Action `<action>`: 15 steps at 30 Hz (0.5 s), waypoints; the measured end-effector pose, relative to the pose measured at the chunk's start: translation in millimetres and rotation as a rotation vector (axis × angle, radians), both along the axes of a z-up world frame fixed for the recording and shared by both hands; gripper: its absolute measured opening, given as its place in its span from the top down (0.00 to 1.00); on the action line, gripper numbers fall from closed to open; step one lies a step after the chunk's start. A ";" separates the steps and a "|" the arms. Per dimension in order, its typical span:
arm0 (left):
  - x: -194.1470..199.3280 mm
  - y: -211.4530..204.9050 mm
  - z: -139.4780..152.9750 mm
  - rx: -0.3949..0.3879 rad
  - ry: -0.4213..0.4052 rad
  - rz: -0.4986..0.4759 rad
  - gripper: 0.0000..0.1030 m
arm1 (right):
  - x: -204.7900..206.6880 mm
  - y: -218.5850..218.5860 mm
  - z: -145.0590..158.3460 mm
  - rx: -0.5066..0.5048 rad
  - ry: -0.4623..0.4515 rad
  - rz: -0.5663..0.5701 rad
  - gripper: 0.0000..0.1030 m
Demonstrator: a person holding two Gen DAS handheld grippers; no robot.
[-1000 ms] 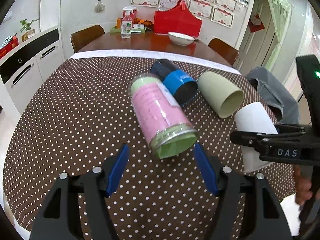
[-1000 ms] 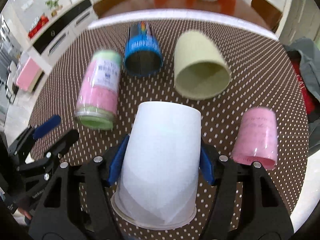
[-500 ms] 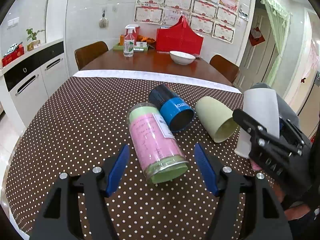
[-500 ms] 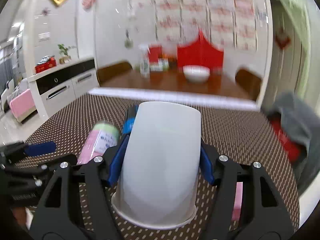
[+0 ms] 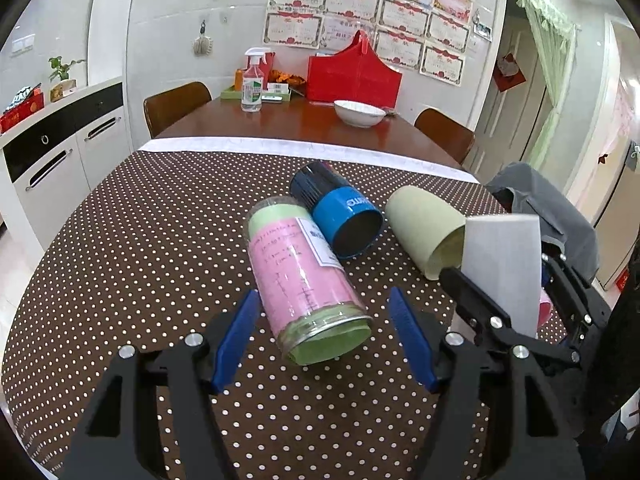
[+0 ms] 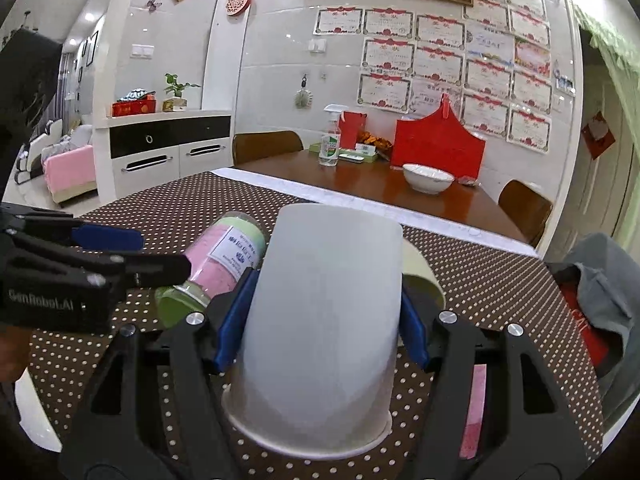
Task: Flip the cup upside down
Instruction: 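Rotate the white cup with the right gripper and set it rim-down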
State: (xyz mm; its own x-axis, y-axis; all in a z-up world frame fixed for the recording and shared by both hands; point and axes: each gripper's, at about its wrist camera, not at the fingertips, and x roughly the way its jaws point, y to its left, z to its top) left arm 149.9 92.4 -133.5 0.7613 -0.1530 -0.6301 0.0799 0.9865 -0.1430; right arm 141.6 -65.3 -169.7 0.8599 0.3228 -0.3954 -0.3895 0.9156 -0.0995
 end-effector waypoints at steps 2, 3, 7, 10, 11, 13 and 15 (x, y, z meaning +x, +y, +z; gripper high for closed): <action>-2.3 3.9 -0.3 -0.008 -0.001 0.005 0.35 | -1.7 -3.9 0.3 0.015 -0.001 -0.012 0.37; -2.6 5.5 -0.7 -0.011 0.000 0.008 0.35 | -2.4 -5.1 0.2 0.015 -0.001 -0.011 0.37; -2.5 12.5 -5.4 -0.012 0.015 0.023 0.35 | -1.2 -4.9 -1.6 -0.005 0.019 -0.023 0.37; -2.6 17.9 -9.1 -0.011 0.027 0.035 0.35 | 2.1 -5.5 -4.3 -0.016 0.064 -0.019 0.38; -2.7 19.9 -10.3 -0.015 0.032 0.038 0.35 | 4.2 -5.2 -6.4 -0.024 0.091 -0.016 0.40; -2.8 23.3 -12.7 -0.019 0.042 0.044 0.35 | 12.2 -3.3 -14.1 -0.051 0.194 0.004 0.42; -3.3 25.2 -14.2 -0.017 0.047 0.046 0.35 | 18.9 -5.7 -17.8 -0.040 0.271 0.005 0.39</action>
State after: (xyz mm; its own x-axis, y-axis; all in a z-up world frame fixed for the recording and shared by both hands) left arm 146.6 117.6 -147.7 0.7372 -0.1295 -0.6632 0.0271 0.9863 -0.1625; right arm 160.5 -71.0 -187.5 0.7192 0.3065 -0.6235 -0.4114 0.9111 -0.0267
